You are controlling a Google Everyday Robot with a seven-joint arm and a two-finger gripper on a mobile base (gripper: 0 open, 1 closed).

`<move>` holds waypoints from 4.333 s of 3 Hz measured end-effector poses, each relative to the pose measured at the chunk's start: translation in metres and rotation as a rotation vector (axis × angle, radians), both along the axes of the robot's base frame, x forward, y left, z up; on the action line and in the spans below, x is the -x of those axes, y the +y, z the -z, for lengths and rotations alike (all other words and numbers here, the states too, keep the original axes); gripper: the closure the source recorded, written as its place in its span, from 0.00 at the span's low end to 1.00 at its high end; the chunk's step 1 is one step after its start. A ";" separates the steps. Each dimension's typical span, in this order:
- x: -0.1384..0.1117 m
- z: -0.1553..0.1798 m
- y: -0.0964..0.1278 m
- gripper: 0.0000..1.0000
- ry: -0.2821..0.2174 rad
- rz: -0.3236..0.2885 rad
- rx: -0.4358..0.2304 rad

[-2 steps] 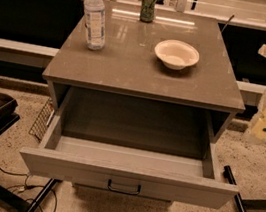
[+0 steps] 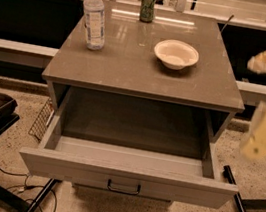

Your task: Close top drawer

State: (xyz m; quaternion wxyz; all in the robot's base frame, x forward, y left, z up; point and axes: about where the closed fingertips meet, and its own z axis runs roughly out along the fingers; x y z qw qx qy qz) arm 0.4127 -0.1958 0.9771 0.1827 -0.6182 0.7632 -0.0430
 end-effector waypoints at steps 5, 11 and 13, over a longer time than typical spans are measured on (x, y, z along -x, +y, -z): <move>0.085 0.275 -0.029 1.00 0.174 0.060 0.033; -0.021 0.365 0.111 1.00 0.134 -0.135 -0.228; -0.044 0.364 0.128 1.00 0.116 -0.168 -0.250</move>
Offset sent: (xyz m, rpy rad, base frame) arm -0.0972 -0.0364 -0.2478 0.0334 0.1782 -0.0680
